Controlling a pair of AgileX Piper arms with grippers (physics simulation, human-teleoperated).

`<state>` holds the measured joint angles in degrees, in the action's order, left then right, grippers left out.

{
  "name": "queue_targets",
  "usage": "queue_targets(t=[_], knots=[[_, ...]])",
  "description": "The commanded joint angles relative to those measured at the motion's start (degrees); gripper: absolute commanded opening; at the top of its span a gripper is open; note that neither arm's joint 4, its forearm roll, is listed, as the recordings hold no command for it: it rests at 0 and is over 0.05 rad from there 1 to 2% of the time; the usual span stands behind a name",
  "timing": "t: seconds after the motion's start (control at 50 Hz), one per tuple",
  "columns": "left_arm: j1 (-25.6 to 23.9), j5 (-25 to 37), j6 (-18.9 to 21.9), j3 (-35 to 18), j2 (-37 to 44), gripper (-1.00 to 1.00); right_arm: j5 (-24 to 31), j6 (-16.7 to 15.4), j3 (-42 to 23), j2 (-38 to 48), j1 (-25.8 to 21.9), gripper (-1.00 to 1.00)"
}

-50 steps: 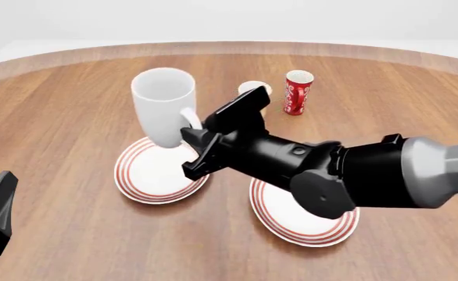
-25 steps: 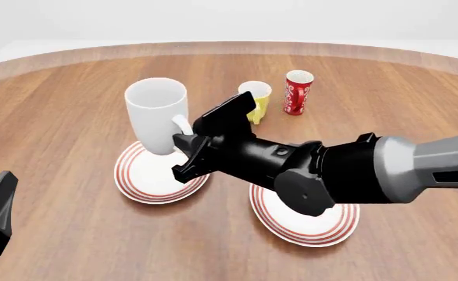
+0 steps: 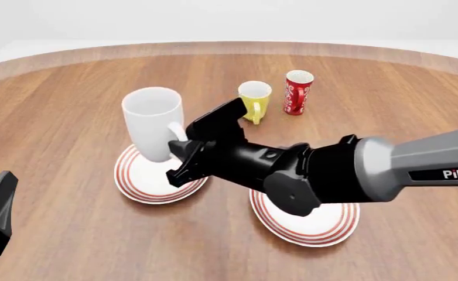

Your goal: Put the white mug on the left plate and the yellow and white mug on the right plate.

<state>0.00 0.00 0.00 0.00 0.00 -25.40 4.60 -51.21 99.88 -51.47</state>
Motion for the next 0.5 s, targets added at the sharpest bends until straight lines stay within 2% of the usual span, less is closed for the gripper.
queue_targets(t=[0.02, 0.5], knots=[[0.0, 0.0, 0.0, 0.0, 0.0, 1.00, 0.3, 0.6, -0.6, 0.6, -0.1, -1.00], [0.0, 0.0, 0.0, 0.0, 0.0, 1.00, 0.8, 1.2, -1.6, 2.4, -0.3, -1.00]])
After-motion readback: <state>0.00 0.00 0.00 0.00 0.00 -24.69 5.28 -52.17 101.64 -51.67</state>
